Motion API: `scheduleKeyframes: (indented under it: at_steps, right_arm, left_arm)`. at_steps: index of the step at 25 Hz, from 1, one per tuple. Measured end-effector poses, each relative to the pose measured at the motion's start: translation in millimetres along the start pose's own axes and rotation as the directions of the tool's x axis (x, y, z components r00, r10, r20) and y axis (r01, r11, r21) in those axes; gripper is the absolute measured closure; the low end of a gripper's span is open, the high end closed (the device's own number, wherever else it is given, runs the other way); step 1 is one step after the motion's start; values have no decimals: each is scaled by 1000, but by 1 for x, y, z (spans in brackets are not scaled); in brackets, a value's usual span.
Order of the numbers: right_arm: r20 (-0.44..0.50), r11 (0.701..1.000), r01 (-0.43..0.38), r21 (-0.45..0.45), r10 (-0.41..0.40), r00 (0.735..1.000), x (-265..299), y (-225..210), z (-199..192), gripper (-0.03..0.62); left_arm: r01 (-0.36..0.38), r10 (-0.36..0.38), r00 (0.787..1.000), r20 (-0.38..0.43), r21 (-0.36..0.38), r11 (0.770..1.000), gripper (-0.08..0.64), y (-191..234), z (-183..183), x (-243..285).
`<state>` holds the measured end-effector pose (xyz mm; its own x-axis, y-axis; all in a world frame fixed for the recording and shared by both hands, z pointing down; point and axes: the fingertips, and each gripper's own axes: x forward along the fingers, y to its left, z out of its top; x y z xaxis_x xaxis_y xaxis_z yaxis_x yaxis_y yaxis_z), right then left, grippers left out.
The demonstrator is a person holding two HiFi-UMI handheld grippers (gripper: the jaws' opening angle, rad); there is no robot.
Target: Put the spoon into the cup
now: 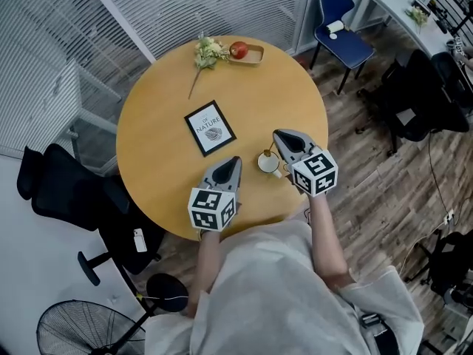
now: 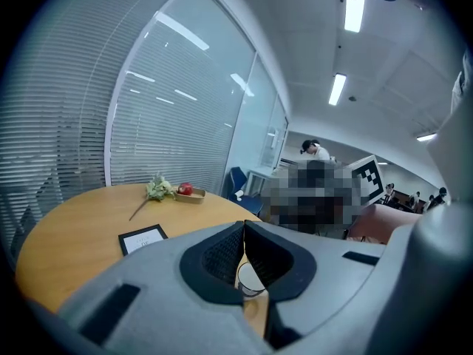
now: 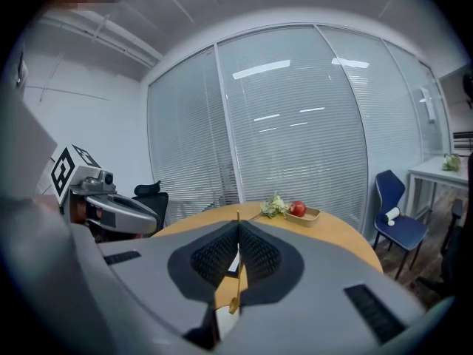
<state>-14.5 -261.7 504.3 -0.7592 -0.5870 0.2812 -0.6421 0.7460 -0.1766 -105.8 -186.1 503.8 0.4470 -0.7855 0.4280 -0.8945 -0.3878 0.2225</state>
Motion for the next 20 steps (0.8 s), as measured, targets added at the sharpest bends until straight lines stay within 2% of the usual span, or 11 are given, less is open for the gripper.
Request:
scheduleKeyframes:
  at_steps: [14, 20]
  right_arm:
    - [-12, 999, 43, 7, -43, 999, -12, 8, -25, 592]
    - [-25, 999, 33, 9, -33, 999, -1, 11, -28, 592]
  left_arm:
    - [70, -69, 997, -28, 23, 997, 551, -19, -12, 14]
    - [80, -79, 996, -34, 25, 997, 551, -15, -10, 17]
